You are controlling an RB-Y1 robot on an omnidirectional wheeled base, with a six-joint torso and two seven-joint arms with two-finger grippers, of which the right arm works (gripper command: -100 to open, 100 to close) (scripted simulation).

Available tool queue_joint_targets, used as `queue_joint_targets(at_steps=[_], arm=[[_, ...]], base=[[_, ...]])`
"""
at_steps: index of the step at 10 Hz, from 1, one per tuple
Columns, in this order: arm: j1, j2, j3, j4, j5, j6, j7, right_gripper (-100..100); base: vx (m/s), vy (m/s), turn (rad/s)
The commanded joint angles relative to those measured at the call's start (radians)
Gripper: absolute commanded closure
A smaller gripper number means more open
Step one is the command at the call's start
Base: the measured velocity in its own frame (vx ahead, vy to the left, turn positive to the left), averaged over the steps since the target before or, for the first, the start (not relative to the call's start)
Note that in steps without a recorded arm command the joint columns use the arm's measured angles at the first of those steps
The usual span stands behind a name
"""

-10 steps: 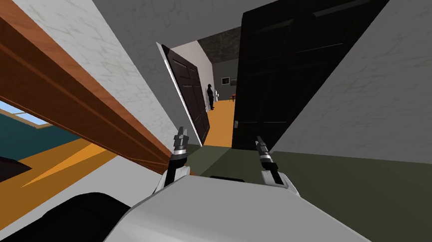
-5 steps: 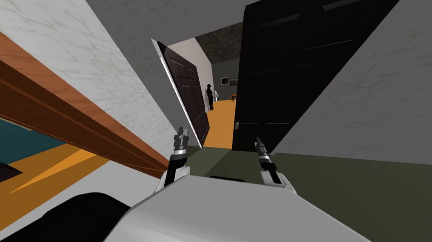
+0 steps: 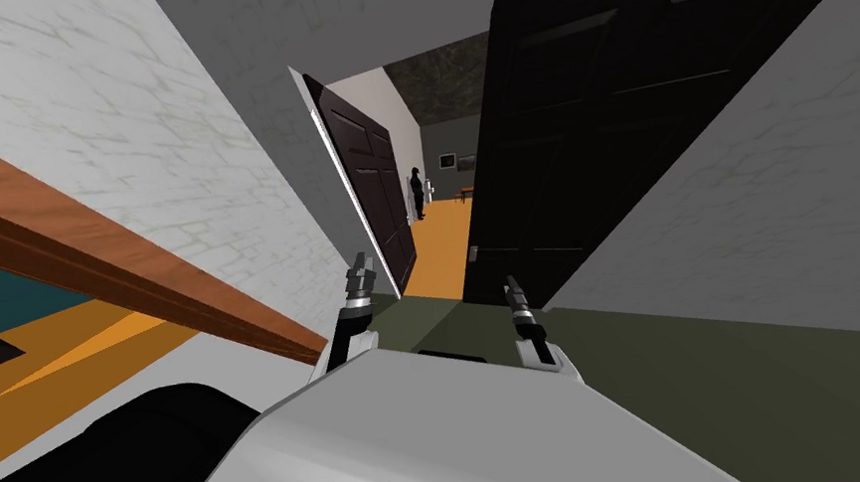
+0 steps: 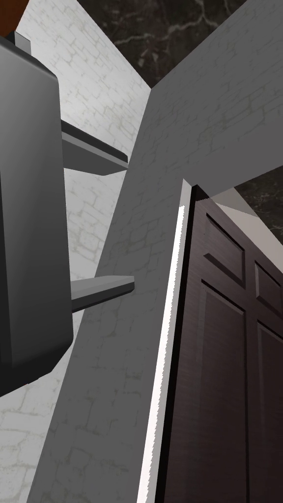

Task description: Push the door open

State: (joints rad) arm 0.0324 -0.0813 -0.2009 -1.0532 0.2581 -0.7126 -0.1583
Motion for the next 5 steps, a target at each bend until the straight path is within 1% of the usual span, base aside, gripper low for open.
queue_joint_targets(at_steps=[1,2,5], arm=[[-0.014,0.007,-0.007,0.042,0.009,-0.010,-0.009,-100],[-0.014,0.007,-0.007,0.042,0.009,-0.010,-0.009,-100],[-0.038,0.013,-0.018,0.100,0.018,-0.023,-0.018,-100]], base=[[0.131,0.025,-0.024],[0.111,0.021,-0.010],[0.082,0.018,-0.011]])
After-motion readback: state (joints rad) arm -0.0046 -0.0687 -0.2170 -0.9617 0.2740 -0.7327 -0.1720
